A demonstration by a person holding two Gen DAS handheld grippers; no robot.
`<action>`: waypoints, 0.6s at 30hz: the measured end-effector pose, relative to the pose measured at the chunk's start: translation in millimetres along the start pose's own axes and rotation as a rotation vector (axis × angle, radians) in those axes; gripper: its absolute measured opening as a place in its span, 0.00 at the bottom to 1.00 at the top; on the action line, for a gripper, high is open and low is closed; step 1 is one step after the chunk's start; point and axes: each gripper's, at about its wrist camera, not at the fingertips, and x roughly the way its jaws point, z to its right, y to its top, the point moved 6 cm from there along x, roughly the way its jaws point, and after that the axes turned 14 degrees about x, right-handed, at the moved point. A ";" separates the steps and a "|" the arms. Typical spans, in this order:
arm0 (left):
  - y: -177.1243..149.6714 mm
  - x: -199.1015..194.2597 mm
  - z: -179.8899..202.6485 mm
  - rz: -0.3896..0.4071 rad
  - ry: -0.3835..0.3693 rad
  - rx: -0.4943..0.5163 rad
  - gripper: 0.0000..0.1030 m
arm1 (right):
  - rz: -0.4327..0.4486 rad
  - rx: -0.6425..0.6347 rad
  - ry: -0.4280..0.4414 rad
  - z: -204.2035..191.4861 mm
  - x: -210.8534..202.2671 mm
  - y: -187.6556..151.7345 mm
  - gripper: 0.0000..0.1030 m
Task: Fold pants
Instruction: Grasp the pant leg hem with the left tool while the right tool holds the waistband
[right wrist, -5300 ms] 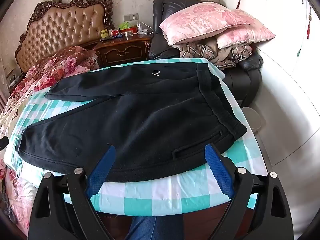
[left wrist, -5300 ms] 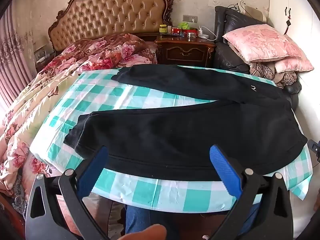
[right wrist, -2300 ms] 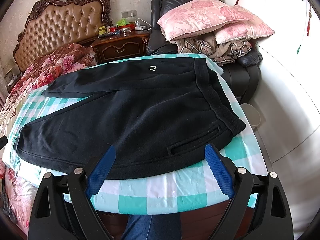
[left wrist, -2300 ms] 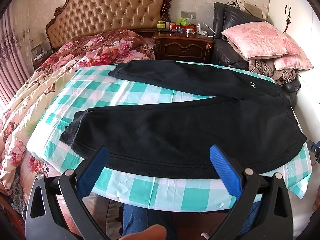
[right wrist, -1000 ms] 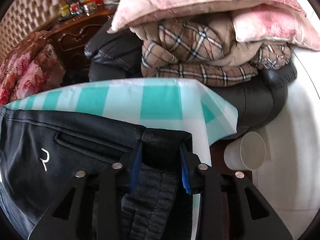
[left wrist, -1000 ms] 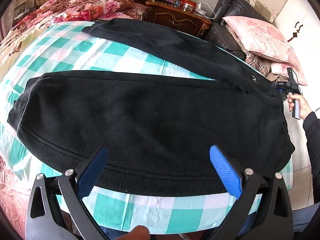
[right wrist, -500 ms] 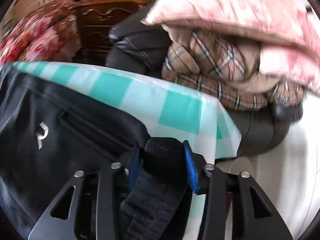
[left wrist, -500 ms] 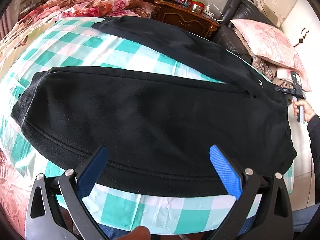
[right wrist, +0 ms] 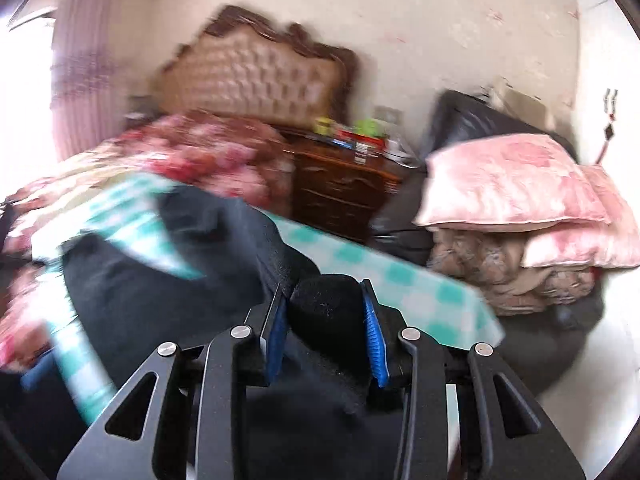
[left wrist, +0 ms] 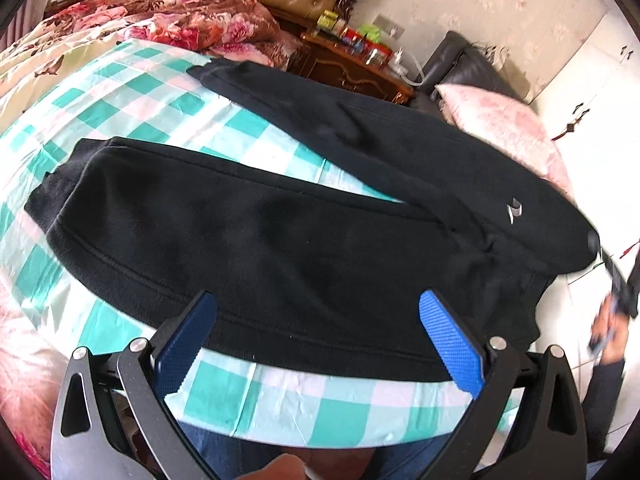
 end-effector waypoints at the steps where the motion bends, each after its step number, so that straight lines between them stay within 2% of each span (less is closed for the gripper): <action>1: -2.1 -3.7 -2.2 0.007 -0.006 -0.006 0.98 | -0.003 0.009 0.036 -12.0 -15.8 -21.5 0.36; 4: -9.6 -7.3 -14.2 0.018 -0.058 -0.059 0.98 | -0.067 0.082 0.092 -22.5 -32.5 -82.6 0.36; 7: -8.3 2.3 -26.0 0.025 -0.107 -0.095 0.98 | -0.161 0.181 0.089 -18.3 -15.3 -132.2 0.36; 9: 5.6 20.5 -35.2 0.023 -0.160 -0.100 0.88 | -0.200 0.239 0.074 -15.3 -4.0 -151.4 0.36; 10: 15.5 30.6 -41.5 0.026 -0.182 -0.115 0.80 | -0.203 0.272 0.076 -13.7 -0.5 -158.3 0.36; 13: 60.1 59.3 -62.1 0.063 -0.269 -0.190 0.68 | -0.173 0.343 0.089 -10.0 -4.2 -160.4 0.36; 16: 117.0 94.8 -81.8 0.097 -0.316 -0.244 0.67 | -0.152 0.372 0.086 2.5 -8.6 -156.0 0.36; 18: 144.2 119.5 -89.1 0.084 -0.307 -0.258 0.63 | -0.148 0.375 0.083 6.6 -8.6 -153.3 0.36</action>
